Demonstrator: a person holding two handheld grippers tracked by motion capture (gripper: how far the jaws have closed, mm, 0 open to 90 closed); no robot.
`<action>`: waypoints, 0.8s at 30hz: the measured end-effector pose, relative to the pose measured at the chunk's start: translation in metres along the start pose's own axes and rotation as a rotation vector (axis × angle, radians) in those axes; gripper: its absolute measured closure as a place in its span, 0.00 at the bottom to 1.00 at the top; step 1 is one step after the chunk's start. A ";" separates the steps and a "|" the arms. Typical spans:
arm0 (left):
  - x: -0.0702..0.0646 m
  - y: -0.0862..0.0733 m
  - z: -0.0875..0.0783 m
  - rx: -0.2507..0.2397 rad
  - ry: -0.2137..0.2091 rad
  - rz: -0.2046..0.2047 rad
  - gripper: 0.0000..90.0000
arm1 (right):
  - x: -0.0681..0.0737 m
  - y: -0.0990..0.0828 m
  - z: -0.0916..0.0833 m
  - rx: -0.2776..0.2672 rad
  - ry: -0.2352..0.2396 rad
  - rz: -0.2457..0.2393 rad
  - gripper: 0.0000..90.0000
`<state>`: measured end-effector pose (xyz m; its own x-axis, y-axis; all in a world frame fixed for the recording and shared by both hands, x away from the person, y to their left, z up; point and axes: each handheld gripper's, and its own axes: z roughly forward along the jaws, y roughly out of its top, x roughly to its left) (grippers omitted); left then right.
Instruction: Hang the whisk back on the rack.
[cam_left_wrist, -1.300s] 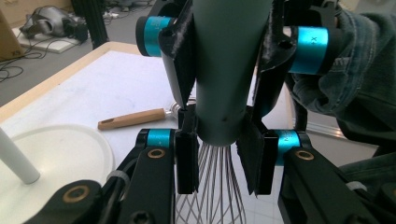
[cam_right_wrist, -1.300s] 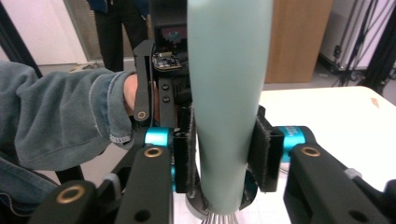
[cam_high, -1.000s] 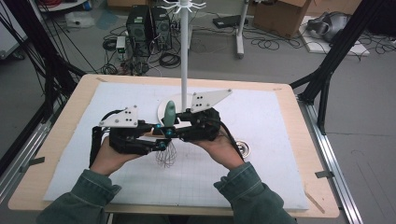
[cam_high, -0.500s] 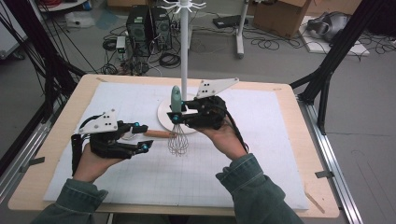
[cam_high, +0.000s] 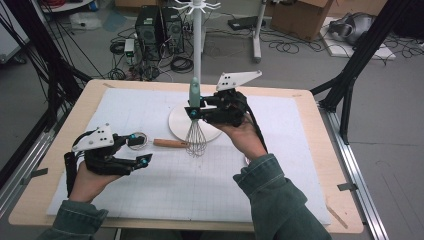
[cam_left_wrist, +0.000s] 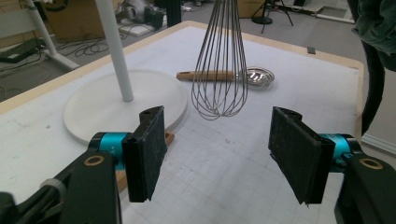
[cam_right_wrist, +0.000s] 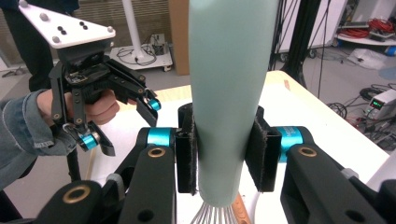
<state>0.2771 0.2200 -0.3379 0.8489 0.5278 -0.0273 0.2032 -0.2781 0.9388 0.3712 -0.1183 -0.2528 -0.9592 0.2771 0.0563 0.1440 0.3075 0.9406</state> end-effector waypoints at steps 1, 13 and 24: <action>0.001 -0.001 -0.001 -0.001 0.000 0.001 0.40 | -0.001 0.001 0.000 0.000 0.002 0.001 0.75; 0.005 -0.012 -0.011 -0.002 0.031 -0.015 0.35 | -0.015 0.016 0.002 0.006 -0.003 0.009 0.75; 0.009 -0.016 -0.016 0.009 0.052 -0.026 0.32 | -0.025 0.031 0.001 0.004 -0.027 0.014 0.75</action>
<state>0.2737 0.2420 -0.3479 0.8167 0.5761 -0.0337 0.2296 -0.2707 0.9349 0.3999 -0.1148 -0.2251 -0.9501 0.3060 0.0604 0.1586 0.3072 0.9384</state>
